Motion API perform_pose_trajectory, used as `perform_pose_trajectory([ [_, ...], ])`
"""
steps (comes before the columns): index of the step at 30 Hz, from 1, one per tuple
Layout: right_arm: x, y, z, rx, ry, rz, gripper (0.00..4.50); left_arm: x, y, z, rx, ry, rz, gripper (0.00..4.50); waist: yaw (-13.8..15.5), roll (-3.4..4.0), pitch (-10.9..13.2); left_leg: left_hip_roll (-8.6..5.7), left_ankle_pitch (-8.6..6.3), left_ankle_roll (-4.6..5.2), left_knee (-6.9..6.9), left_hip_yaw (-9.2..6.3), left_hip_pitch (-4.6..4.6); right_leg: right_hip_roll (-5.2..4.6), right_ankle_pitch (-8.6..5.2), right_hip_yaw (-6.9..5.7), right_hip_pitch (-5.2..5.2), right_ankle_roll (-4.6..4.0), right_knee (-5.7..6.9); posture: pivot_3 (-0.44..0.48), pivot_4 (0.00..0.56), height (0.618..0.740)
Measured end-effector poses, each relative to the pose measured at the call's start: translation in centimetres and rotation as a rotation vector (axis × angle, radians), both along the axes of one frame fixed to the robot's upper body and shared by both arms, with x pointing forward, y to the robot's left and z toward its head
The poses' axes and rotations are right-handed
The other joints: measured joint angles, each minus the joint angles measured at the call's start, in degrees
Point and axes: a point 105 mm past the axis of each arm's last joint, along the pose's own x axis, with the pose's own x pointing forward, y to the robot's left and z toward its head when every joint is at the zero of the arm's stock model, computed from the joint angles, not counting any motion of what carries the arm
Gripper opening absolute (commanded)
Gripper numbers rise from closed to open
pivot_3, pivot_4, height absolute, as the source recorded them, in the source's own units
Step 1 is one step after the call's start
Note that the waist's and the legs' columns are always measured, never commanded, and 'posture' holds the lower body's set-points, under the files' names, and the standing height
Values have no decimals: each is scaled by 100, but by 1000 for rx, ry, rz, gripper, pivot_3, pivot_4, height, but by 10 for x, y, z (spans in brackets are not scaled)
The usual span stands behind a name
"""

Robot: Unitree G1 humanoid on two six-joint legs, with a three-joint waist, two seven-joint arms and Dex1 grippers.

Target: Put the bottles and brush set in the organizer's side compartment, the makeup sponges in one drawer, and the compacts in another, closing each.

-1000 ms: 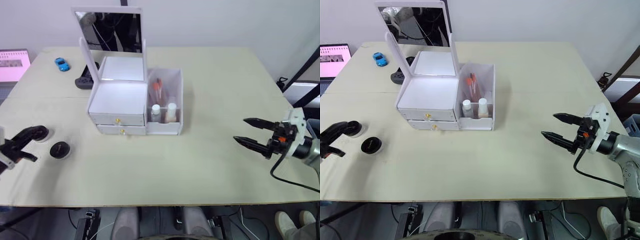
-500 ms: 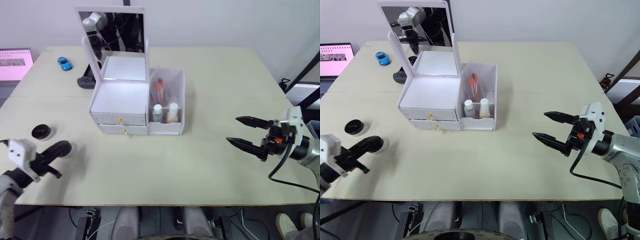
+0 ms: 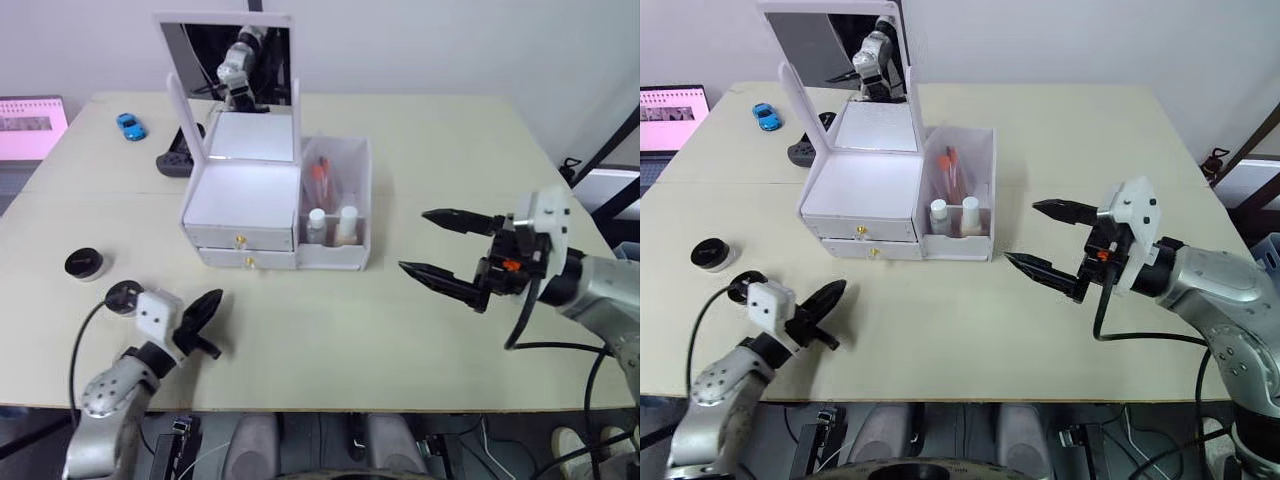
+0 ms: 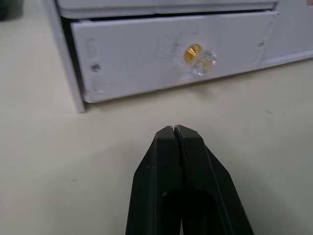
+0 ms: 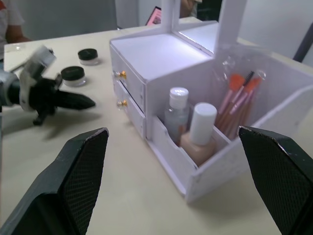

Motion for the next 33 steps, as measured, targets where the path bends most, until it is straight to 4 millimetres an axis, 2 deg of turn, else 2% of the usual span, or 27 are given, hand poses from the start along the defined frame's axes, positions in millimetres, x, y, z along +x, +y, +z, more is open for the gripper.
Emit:
perform_pose_trajectory([
  [2, -2, 1, 0, -14, 9, 6, 4500, 5, -8, 1, -17, -14, 3, 1095, -9, 0, 0, 0, 0, 0, 1, 1, -6, 0, 1, 0, 3, -1, -16, 0, 150, 726],
  [3, -2, 0, -1, -19, 12, 6, 4500, 6, -10, 2, -19, -21, 5, 1748, -10, 0, 0, -1, 0, 0, 1, 2, -7, 0, 1, 0, 5, -1, -21, 0, 150, 726],
  [6, -3, 0, 0, -25, 19, 5, 4500, 8, -15, 2, -40, -26, 16, 3064, -18, 1, -1, -2, -2, 5, 0, 5, -7, 0, 2, 2, 7, -1, -25, 0, 150, 726],
  [14, -4, 1, 0, -23, 24, 10, 4500, 7, -39, 2, -80, -33, -20, 3064, -10, 1, -1, -2, -5, 10, -1, -1, -6, 4, 2, 2, 7, -1, -22, 0, 150, 726],
  [25, -4, -2, -4, -27, 33, 0, 4500, 27, -40, 17, -91, -101, 111, 3064, -8, 0, -2, -4, -5, 10, 2, -3, -4, 6, 2, 2, 13, -1, -21, 0, 150, 726],
  [30, -2, -3, -6, -39, 28, -1, 4500, 27, -48, 13, -102, -95, 93, 3064, -8, 0, -2, -4, -5, 10, 2, -4, -5, 7, 2, 3, 13, -1, -22, 0, 150, 726],
  [33, -1, -4, -6, -38, 32, -5, 4500, 27, -49, 11, -101, -96, 90, 2204, -8, 0, -2, -4, -5, 10, 2, -4, -5, 7, 2, 3, 13, -1, -22, 0, 150, 726],
])
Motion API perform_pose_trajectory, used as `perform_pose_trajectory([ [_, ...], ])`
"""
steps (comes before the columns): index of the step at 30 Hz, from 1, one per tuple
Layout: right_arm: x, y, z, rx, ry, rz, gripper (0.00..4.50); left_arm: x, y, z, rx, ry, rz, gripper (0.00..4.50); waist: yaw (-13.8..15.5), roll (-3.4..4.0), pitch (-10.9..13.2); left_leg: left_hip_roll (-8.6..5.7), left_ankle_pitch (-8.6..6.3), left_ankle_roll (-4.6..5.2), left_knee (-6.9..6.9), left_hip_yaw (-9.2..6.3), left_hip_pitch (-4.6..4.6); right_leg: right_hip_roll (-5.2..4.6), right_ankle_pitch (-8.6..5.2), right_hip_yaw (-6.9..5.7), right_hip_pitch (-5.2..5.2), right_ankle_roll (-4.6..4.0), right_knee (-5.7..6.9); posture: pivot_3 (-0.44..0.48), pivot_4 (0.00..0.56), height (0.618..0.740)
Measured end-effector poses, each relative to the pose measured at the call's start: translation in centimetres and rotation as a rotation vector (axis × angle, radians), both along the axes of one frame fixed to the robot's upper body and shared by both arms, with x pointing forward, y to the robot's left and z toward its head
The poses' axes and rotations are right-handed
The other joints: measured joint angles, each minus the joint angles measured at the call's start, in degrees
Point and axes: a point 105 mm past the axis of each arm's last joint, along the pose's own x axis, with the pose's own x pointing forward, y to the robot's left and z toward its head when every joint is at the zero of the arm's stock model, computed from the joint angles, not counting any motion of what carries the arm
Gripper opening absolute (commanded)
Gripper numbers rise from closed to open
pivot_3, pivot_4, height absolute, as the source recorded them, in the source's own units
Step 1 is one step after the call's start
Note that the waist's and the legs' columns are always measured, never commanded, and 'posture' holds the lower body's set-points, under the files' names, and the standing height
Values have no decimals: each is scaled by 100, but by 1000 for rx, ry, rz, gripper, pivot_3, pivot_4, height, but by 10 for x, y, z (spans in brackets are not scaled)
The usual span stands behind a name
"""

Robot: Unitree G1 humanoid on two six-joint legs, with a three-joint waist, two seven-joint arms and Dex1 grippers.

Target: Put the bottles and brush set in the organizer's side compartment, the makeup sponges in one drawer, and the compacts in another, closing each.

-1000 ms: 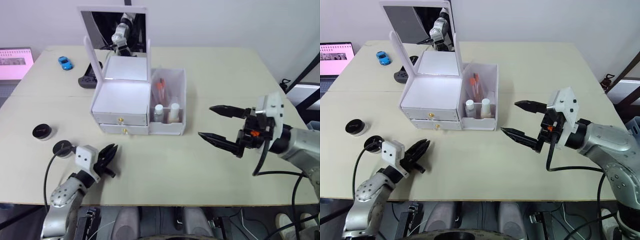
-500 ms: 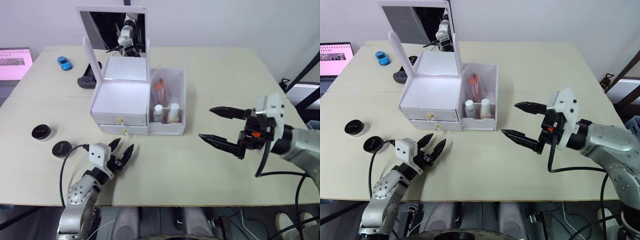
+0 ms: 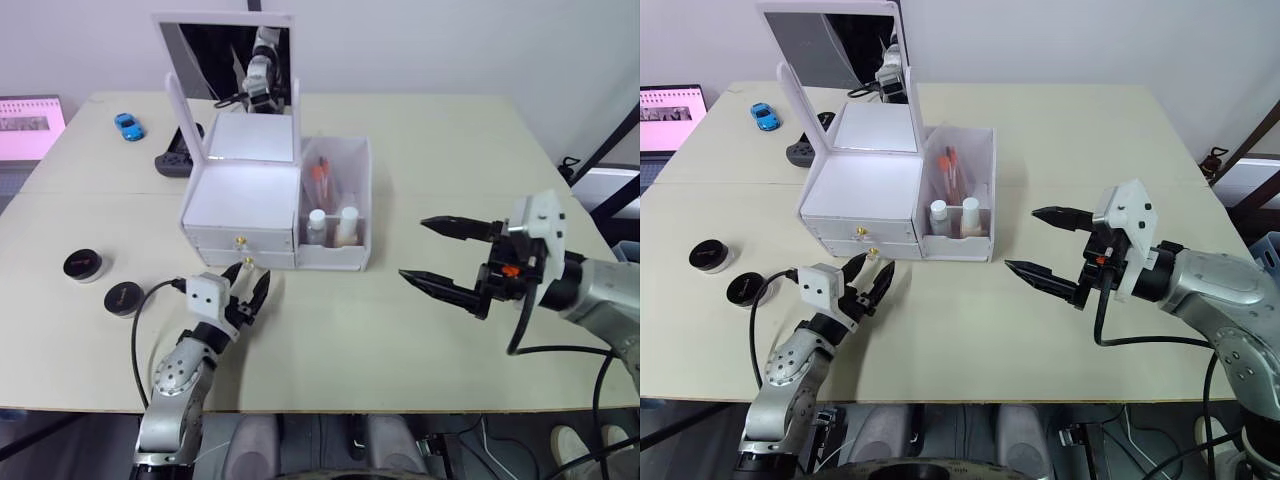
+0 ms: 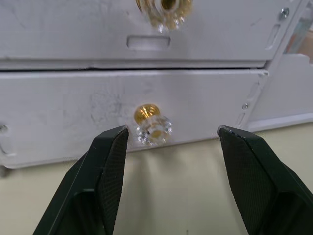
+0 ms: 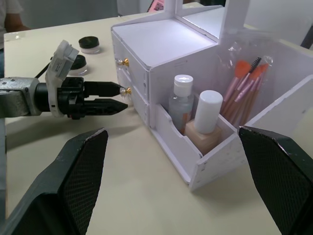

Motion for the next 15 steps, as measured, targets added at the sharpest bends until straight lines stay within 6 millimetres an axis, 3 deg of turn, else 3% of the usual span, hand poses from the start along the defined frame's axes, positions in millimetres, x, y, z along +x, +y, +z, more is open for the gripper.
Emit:
perform_pose_trajectory([
  [4, 0, 0, 0, -1, 0, 4, 4500, -1, 3, -3, 0, -10, 11, 238, 1, 0, 0, 0, 0, 0, 0, 0, 0, 0, 0, 0, 0, 0, -1, 0, 150, 726],
  [15, 3, 6, -7, -16, 12, 34, 4500, -20, 7, -10, -12, -11, -27, 236, -16, 2, -2, 2, -10, 17, -2, 1, 5, 3, 0, 0, 0, 0, -1, 0, 150, 726],
])
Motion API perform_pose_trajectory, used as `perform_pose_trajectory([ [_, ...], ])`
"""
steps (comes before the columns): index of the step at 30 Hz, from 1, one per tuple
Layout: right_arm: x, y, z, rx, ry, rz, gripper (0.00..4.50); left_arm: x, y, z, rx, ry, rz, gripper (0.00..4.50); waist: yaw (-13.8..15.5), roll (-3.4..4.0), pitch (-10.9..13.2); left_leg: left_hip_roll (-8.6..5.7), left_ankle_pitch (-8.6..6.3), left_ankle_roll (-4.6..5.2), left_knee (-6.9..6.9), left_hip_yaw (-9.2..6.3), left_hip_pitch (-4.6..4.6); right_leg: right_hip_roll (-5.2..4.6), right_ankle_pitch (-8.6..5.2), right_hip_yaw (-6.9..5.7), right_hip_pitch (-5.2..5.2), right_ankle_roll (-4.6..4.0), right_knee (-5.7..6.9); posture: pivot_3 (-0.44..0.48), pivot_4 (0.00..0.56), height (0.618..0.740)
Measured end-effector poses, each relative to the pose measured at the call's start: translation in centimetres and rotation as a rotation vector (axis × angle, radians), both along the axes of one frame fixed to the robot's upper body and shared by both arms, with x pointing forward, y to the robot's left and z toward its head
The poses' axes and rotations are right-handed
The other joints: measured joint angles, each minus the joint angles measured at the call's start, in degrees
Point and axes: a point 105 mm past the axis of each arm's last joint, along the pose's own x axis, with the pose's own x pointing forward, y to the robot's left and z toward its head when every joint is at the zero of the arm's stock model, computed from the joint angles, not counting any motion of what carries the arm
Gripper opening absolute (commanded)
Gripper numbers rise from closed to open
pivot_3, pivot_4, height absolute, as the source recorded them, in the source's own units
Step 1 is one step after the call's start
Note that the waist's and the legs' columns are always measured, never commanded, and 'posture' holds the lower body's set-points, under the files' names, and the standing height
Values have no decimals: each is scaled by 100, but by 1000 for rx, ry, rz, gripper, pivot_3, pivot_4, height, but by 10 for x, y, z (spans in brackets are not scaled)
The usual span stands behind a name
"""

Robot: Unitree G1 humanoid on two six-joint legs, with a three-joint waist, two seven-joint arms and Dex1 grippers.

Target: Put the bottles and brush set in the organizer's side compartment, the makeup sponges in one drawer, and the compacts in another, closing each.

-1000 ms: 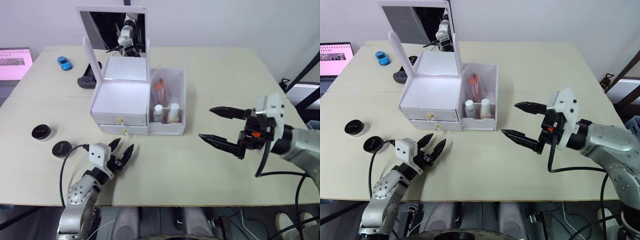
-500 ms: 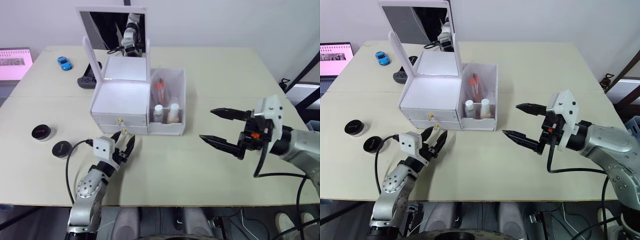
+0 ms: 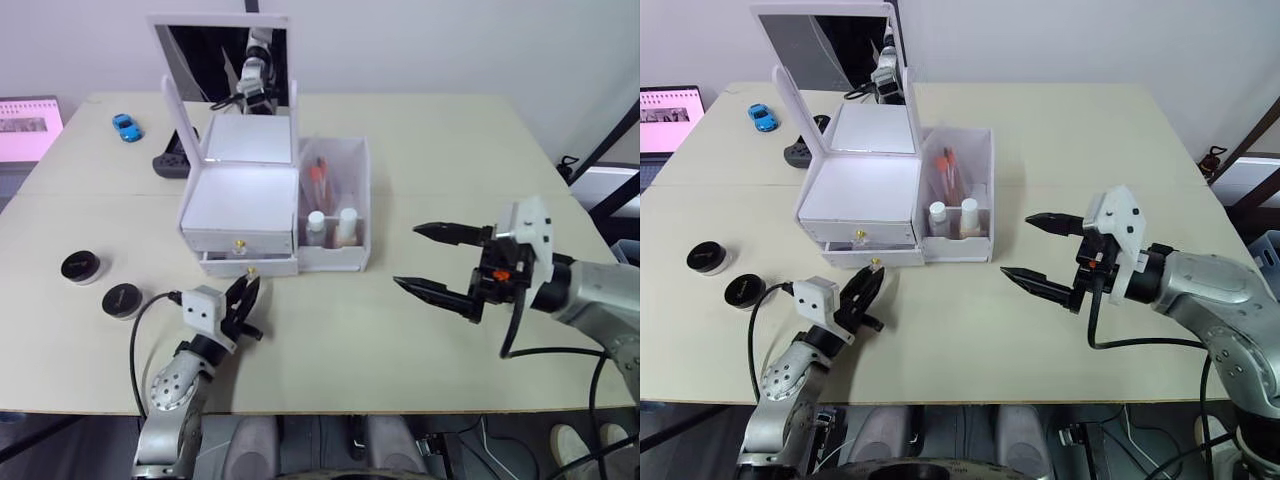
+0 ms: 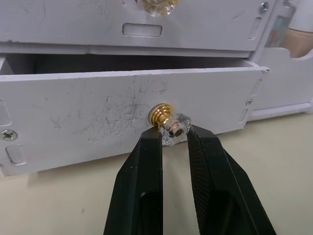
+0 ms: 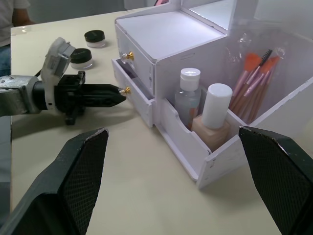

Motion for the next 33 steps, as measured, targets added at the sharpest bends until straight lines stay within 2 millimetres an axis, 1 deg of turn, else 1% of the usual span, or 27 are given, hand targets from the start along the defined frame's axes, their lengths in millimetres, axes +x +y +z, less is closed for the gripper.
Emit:
perform_pose_trajectory([
  [5, 2, 4, -3, 10, 7, 20, 4500, -15, 5, -2, 12, 16, -20, 236, -3, 1, 0, 3, -1, 0, 0, 0, 0, 1, 0, 0, -2, 0, -2, 0, 150, 726],
  [13, 4, 9, -7, 18, 20, 47, 4500, -51, 15, -3, 0, 82, -83, 236, -16, 1, 1, 6, -3, -3, -3, 2, -3, 0, -1, 0, -10, 1, -9, 0, 150, 726],
  [17, 4, 14, -8, 20, 25, 71, 4500, -69, 18, -7, -1, 123, -115, 235, -22, 3, 2, 8, -7, -10, -2, 3, -3, 0, -2, -1, -21, 2, -19, 0, 150, 726],
  [19, 4, 16, -8, 29, 27, 80, 4500, -78, 22, -9, 6, 135, -123, 234, -37, 4, 2, 10, -21, -34, 2, 4, -3, 0, -2, -1, -21, 2, -23, 0, 150, 726],
  [24, 6, 16, -6, 35, 23, 85, 4500, -83, 28, -13, 23, 122, -139, 234, -66, 5, 2, 11, -35, -57, 5, 7, -3, -1, -2, -1, -26, 2, -36, 0, 150, 726],
  [26, 7, 16, -5, 35, 24, 90, 4500, -85, 30, -18, 12, 122, -141, 1282, -99, 9, 0, 11, -32, -50, 5, 9, -3, -1, -2, -1, -18, 2, -35, 0, 150, 726],
  [27, 7, 17, -4, 35, 24, 96, 4500, -86, 33, -21, -1, 121, -138, 1561, -122, 11, -2, 12, -32, -49, 3, 9, -3, -1, -2, -1, -15, 2, -33, 0, 150, 726],
  [28, 7, 17, -4, 37, 28, 103, 4500, -89, 35, -23, -9, 116, -145, 2059, -132, 17, -7, 13, -32, -48, 1, 10, -3, 0, -2, -1, -11, 2, -29, 0, 150, 726],
  [32, 6, 16, -6, 41, 49, 117, 4500, -104, 43, -29, -21, 108, -203, 4226, -170, 68, -44, 34, -49, -34, -1, 20, 5, 17, -2, -2, -16, 2, -20, 0, 150, 726],
  [33, 7, 16, -5, 42, 50, 121, 4500, -109, 43, -30, -24, 117, -222, 4414, -177, 72, -46, 39, -55, -24, -1, 22, 6, 23, -2, -2, -18, 2, -20, 0, 150, 726],
])
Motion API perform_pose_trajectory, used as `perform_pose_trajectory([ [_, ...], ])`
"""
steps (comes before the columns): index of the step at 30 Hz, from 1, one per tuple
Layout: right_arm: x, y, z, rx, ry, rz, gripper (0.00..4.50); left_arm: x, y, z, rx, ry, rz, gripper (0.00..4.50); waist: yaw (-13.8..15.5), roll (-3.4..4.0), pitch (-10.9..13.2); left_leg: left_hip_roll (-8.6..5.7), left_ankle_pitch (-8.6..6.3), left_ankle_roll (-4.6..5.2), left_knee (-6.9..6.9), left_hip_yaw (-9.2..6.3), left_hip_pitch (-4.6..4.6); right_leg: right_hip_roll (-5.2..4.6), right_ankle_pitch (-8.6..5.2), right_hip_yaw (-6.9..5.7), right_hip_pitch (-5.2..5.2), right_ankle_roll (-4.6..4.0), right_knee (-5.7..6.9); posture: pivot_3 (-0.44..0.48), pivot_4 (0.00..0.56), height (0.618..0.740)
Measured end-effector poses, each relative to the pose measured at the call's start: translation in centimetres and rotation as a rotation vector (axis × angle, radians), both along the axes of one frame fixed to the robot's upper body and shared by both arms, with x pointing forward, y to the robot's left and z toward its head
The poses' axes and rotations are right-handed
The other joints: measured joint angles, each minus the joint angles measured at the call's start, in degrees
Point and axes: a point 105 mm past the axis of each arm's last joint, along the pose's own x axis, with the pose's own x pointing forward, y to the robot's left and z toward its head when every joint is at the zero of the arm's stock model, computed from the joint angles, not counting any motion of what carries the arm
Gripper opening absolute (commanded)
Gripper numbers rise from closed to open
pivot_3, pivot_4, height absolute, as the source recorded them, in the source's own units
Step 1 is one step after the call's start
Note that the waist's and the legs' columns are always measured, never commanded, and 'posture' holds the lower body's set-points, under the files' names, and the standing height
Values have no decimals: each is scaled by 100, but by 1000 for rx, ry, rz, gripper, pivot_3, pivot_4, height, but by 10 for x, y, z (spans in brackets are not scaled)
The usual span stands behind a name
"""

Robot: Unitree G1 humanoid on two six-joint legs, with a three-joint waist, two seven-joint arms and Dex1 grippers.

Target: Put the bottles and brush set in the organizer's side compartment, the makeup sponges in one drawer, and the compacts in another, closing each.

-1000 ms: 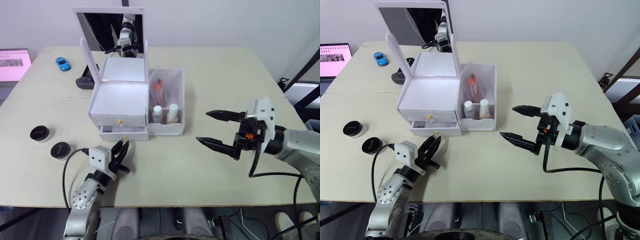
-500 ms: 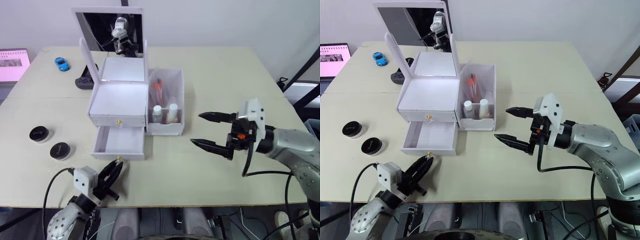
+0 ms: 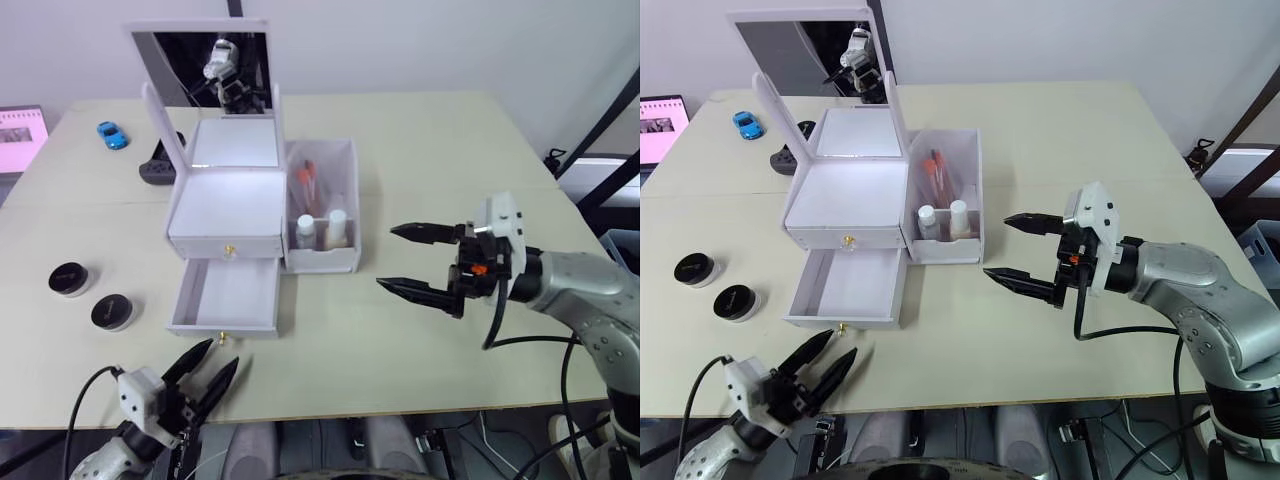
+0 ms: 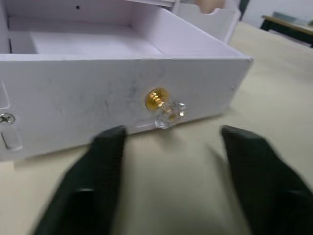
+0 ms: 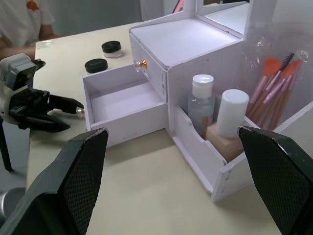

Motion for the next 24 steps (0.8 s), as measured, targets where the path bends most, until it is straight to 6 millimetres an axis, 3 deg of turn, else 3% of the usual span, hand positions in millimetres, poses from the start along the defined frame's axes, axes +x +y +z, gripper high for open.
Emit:
perform_pose_trajectory([
  [3, 4, -1, 3, 4, -8, 9, 4500, -18, 0, -1, -13, 64, -77, 4414, -4, 7, -4, 16, -10, 16, 1, 1, 1, 18, -1, 0, -5, -1, -1, 0, 150, 726],
  [7, 8, -4, 4, 8, -22, 19, 4500, -23, 5, 6, -44, 143, -138, 4414, 21, 3, -1, 19, -11, 14, 3, 0, 0, 20, -2, 0, -33, -1, -3, 0, 150, 726],
  [9, 10, -5, 6, 10, -31, 29, 4500, -23, 23, 10, -77, 206, -149, 4414, 22, 0, 1, 21, -12, 13, 4, -1, 0, 22, -1, -1, -37, -1, -2, 0, 150, 726],
  [11, 15, -9, 8, 14, -38, 21, 4500, -17, 58, 16, -70, 244, -98, 4414, 18, 0, 3, 22, -11, 14, 5, -6, 0, 26, -1, -5, -43, -2, 0, 0, 150, 726],
  [15, 24, -26, 8, 24, -45, -34, 4500, 13, 135, 38, 23, 209, 62, 4414, 56, -2, 5, 21, -10, 14, 12, -9, -2, 25, 2, -8, -42, -6, 3, 0, 150, 726],
  [19, 32, -53, 2, 3, -48, -126, 4500, 56, 190, 79, 131, 101, 175, 4414, 98, -27, -4, 17, -10, 13, 14, 0, -5, 19, 5, -7, -35, -11, 3, 0, 150, 726],
  [22, 38, -80, -3, -12, -49, -230, 4500, 85, 216, 114, 226, 21, 248, 4414, 135, -41, -10, 18, -10, 12, 7, 16, -13, 19, 22, -1, -22, -38, 6, 0, 150, 726],
  [24, 39, -93, -4, -20, -61, -281, 4500, 100, 217, 127, 265, -19, 256, 4414, 127, -31, -12, 18, -12, 10, -2, 32, -7, 19, 22, 7, -22, -37, 6, 0, 150, 726],
])
